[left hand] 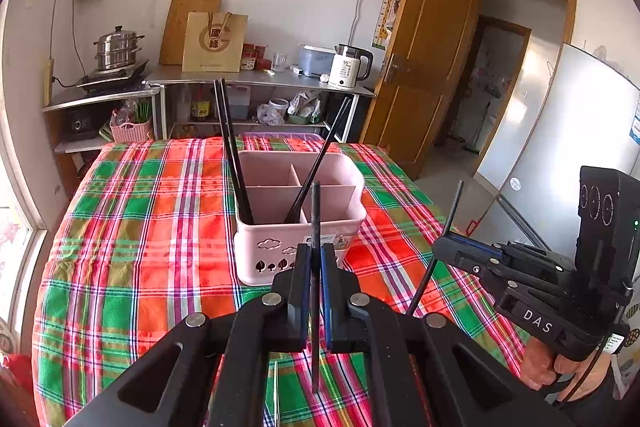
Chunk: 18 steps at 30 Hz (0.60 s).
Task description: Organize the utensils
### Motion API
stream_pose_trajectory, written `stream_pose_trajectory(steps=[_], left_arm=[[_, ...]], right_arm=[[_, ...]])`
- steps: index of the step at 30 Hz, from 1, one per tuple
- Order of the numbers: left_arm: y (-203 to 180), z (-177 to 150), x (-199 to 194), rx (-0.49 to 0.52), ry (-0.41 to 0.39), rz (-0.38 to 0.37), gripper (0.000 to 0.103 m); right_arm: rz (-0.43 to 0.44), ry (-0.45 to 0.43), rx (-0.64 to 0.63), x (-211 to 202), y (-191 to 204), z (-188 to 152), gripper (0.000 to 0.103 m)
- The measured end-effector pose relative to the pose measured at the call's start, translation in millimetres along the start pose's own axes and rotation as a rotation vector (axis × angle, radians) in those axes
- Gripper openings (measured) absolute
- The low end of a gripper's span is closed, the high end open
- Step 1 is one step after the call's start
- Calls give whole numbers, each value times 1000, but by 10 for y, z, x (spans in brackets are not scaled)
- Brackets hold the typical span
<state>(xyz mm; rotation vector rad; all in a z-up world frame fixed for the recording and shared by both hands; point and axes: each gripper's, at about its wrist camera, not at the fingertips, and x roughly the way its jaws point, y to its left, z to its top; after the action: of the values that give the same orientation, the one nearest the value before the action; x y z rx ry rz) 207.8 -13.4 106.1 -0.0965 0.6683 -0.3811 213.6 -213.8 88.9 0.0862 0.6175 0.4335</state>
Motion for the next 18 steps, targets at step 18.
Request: stream_pose_trajectory(steps=[18], left_arm=[[50,254,-134,19,-18,-7,4]], right_arm=[[9,-61,-12,-119,14,263,5]])
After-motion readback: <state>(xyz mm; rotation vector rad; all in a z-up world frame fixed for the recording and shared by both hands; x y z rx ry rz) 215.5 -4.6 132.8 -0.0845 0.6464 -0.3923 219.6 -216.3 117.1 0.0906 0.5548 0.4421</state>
